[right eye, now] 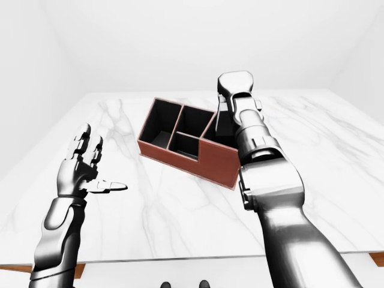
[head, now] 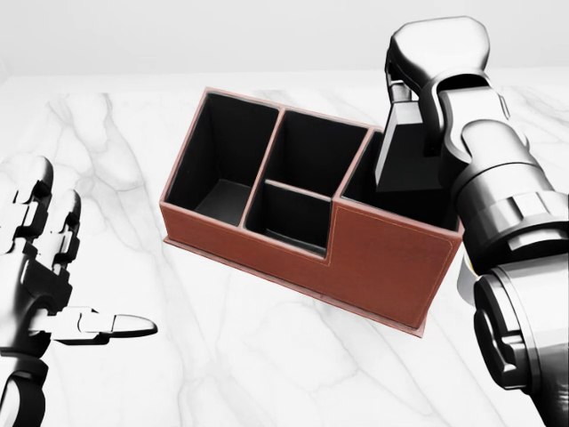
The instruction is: Pick up the book and place it in the right compartment of the caddy.
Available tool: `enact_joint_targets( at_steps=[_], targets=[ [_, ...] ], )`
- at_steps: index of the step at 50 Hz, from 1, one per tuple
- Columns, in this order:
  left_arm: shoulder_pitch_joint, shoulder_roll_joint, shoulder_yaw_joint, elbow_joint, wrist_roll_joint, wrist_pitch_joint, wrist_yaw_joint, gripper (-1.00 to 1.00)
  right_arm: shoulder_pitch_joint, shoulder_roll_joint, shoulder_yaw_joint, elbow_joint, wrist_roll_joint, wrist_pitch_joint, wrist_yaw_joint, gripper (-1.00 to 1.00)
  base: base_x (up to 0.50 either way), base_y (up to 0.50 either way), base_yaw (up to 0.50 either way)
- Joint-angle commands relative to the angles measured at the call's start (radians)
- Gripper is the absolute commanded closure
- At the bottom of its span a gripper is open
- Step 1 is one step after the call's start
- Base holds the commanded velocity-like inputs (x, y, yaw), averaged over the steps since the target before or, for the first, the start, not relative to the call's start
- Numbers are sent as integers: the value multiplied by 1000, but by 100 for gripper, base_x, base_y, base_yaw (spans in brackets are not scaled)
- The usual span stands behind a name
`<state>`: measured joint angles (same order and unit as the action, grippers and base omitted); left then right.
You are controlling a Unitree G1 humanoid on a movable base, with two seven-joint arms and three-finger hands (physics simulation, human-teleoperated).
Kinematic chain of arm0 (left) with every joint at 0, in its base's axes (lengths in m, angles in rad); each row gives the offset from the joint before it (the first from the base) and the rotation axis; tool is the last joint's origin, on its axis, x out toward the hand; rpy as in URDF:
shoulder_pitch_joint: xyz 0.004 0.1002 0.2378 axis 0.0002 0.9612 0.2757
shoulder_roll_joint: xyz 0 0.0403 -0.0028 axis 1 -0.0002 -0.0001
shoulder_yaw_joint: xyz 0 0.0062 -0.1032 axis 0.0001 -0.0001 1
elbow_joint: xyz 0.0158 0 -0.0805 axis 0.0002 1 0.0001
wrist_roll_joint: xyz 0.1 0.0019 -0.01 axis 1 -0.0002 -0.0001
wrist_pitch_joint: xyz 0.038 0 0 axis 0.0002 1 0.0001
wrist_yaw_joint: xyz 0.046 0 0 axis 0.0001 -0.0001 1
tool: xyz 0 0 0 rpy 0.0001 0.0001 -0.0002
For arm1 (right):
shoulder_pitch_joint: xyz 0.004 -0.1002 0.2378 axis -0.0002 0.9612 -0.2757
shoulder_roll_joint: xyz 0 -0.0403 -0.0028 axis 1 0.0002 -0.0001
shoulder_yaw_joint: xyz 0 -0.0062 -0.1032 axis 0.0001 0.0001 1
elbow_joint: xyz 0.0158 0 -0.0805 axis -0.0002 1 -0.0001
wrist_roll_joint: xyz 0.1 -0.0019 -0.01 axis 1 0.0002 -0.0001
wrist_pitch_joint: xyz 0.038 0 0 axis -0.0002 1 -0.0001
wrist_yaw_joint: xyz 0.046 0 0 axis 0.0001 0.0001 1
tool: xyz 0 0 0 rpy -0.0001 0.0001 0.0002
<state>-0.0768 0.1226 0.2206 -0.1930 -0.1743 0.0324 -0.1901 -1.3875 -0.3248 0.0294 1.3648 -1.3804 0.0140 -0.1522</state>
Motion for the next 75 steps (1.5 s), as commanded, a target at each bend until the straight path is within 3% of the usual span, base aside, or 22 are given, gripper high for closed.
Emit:
enact_joint_targets(
  at_steps=[1, 13, 21, 43, 75],
  targets=[
    [6, 0, 5, 5, -2, -6, -3, -100, -5, 5, 6, -11, -13, 10, -24, 100, 0, 0, 0],
    [12, -2, 4, 3, -2, -8, -5, -100, -1, 8, -5, -4, -4, 18, -26, 100, 0, 0, 0],
    [46, -11, 2, -45, -7, 1, -17, -100, 10, 7, -15, 1, 4, 43, -31, 100, 0, 0, 0],
    [55, -15, 13, -56, -12, 4, -32, -100, 24, 21, -21, 8, 8, 73, -46, 100, 0, 0, 0],
    [64, -17, 16, -42, -19, -16, -44, -100, 44, 30, -37, 16, -8, 73, -61, 100, 0, 0, 0]
  ],
)
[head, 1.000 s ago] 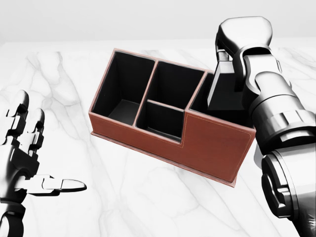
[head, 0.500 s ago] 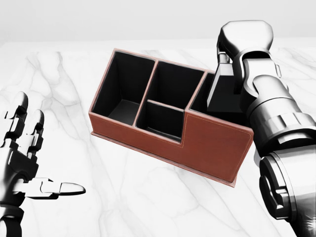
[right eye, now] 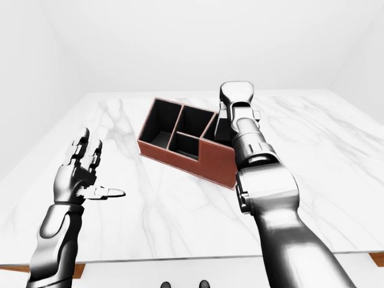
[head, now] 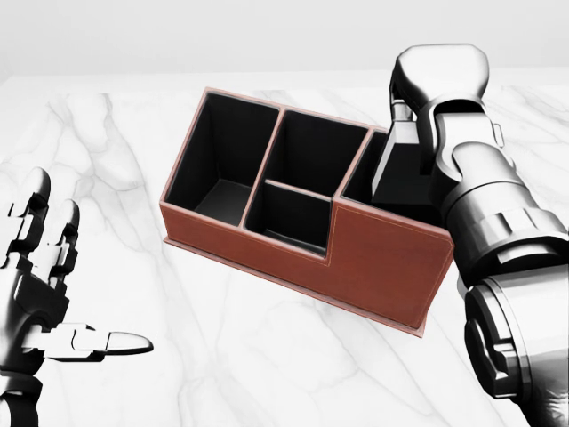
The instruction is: Pick up the book and place it in the right compartment of the caddy.
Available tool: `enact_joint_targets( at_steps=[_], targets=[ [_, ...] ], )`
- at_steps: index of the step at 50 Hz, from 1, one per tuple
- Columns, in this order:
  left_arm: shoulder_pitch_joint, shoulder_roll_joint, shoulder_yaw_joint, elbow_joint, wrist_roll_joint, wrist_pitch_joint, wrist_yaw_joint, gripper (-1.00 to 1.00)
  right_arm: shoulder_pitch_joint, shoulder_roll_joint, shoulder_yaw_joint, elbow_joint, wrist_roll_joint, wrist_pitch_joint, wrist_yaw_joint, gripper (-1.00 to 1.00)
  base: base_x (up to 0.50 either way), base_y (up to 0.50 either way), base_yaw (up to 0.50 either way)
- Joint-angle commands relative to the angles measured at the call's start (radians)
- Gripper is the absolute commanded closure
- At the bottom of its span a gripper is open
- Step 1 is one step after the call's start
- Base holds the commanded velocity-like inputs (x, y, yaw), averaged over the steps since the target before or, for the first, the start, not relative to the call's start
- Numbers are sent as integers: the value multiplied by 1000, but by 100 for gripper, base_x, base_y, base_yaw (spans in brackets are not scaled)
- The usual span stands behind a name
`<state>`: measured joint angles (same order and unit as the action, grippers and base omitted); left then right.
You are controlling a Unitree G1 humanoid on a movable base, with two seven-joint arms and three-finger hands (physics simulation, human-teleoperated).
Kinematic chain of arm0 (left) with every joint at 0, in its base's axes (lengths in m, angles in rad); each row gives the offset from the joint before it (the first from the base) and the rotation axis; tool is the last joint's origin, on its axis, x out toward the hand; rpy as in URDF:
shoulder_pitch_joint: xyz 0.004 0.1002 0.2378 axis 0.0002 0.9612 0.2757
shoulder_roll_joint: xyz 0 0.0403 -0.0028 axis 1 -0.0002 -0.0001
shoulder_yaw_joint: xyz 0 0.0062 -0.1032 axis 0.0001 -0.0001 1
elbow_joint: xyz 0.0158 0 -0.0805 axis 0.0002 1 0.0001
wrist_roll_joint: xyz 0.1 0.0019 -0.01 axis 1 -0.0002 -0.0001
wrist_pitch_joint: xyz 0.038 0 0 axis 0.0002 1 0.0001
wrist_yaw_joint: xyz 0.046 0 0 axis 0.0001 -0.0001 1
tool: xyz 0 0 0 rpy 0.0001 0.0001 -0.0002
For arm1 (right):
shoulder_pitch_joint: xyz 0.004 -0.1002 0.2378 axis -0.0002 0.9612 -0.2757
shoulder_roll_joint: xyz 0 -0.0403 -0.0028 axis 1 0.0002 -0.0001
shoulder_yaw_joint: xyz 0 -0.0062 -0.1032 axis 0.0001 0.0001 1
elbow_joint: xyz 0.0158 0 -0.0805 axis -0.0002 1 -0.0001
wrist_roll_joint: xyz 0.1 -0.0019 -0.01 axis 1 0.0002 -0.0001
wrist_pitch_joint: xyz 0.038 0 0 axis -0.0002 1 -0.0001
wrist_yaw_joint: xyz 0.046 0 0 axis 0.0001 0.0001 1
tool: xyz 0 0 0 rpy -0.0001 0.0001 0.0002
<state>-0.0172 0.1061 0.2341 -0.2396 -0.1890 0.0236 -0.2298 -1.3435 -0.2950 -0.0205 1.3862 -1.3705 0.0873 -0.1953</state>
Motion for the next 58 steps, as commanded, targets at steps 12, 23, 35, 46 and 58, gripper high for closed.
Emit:
enact_joint_targets(
  at_steps=[12, 23, 35, 46, 58],
  targets=[
    [13, 1, 12, 9, -14, -14, -15, -100, 9, 10, 10, -2, -38, 0, -19, 100, 0, 0, 0],
    [18, 1, 16, 10, -20, -19, -19, -100, 13, 19, 7, -1, -49, 0, -25, 12, 0, 0, 0],
    [10, 2, 15, 23, -18, -24, -17, -100, 11, 27, 8, -1, -57, 0, -32, -100, 0, 0, 0],
    [5, 2, 10, 34, -17, -28, -12, -100, -12, 26, 4, -7, -31, 0, -24, -100, 0, 0, 0],
    [5, 1, 7, 33, -15, -27, -8, -100, -9, 28, 9, -7, -8, 0, -15, -100, 0, 0, 0]
  ],
)
